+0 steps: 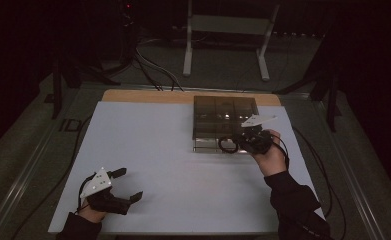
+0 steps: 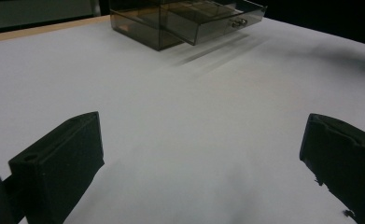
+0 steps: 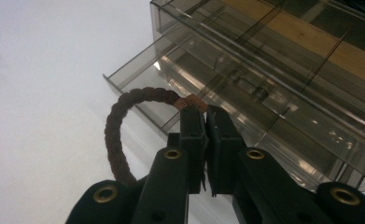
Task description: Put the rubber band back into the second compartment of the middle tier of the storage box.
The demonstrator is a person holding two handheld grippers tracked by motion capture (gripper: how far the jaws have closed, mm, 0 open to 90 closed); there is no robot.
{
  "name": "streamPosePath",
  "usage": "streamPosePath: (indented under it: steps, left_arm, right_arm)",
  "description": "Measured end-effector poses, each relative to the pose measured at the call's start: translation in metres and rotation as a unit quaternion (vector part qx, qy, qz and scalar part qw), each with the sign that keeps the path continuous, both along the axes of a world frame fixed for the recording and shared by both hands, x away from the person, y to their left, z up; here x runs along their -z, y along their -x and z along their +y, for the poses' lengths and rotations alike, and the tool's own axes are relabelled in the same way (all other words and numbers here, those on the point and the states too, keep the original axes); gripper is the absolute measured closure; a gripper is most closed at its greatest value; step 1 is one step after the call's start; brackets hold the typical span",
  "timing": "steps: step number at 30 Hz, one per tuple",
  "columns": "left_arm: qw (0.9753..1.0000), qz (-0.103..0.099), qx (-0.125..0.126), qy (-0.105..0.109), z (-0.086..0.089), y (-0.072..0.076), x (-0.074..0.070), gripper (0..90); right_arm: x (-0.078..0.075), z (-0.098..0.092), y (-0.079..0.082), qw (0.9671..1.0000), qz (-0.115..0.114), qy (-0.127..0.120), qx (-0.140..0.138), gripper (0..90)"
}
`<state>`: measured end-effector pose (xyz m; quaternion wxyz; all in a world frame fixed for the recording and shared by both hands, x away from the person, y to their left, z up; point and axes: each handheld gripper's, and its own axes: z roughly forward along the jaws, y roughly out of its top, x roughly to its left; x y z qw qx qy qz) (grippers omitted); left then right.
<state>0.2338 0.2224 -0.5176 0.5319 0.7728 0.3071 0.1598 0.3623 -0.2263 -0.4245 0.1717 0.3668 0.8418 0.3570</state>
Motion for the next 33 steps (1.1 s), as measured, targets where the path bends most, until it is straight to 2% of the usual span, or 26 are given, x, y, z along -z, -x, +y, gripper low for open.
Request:
streamPosePath:
  steps: [12, 33]
  left_arm:
    - [1.0, 0.0, -0.001, 0.002, 0.001, 0.0, 0.0, 0.3]
    - [1.0, 0.002, 0.001, -0.002, 0.0, 0.0, 0.001, 0.4]
  right_arm:
    - [0.006, 0.004, -0.023, 0.9998, 0.014, 0.005, 0.011, 85.8]
    - [0.029, 0.004, -0.049, 0.9988, 0.038, 0.02, 0.024, 85.7]
